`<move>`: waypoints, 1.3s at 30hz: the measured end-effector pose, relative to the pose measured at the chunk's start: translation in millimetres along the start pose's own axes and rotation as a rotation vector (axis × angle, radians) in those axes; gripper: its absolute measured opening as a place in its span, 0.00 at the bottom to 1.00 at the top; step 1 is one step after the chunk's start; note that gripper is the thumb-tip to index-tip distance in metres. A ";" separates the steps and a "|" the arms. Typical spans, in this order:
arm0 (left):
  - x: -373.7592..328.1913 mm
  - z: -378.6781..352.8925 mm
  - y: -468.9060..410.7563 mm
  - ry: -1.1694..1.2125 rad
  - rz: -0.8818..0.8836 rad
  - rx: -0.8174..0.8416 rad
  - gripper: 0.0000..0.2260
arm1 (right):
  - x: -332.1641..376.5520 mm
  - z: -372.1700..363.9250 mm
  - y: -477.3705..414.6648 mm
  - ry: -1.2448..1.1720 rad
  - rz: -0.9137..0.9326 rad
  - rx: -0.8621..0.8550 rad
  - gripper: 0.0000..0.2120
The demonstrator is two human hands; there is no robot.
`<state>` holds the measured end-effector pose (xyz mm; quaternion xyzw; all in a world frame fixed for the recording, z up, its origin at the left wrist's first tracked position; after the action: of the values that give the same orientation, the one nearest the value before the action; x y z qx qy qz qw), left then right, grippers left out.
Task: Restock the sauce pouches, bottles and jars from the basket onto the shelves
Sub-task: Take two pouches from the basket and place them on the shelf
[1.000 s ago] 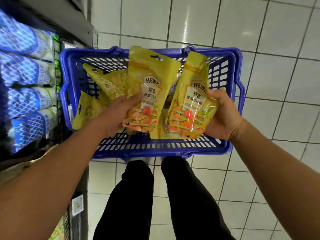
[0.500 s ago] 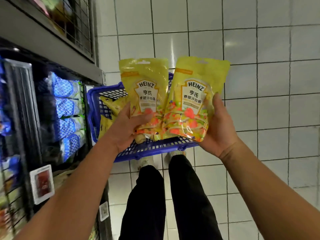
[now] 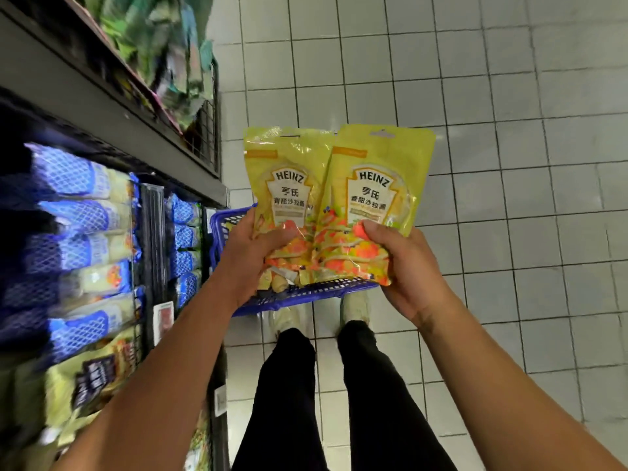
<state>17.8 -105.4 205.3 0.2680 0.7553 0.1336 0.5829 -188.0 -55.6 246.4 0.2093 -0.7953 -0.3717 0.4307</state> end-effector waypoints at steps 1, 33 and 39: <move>-11.1 -4.3 8.1 0.004 -0.011 -0.019 0.14 | 8.0 -2.7 9.7 0.004 0.008 0.012 0.21; -21.0 -97.0 380.7 0.174 -0.519 -0.687 0.29 | 8.2 -53.3 251.9 0.696 -0.105 0.676 0.19; 23.8 -118.0 495.6 0.218 -0.620 -0.801 0.32 | -63.3 -45.0 325.8 0.781 -0.134 0.836 0.14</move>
<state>24.6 327.7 474.5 -0.2282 0.7452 0.2604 0.5699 -120.0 174.5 480.2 0.5332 -0.6417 0.0525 0.5488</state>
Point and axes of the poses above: each hand's wrist, its own y-axis away from the middle knuckle, its own z-axis out of the back of the hand, x = y × z, the point moved 5 cm from there along -y, towards the middle knuckle, and after that the axes turned 9 degrees about -z, right-handed, at the moved point
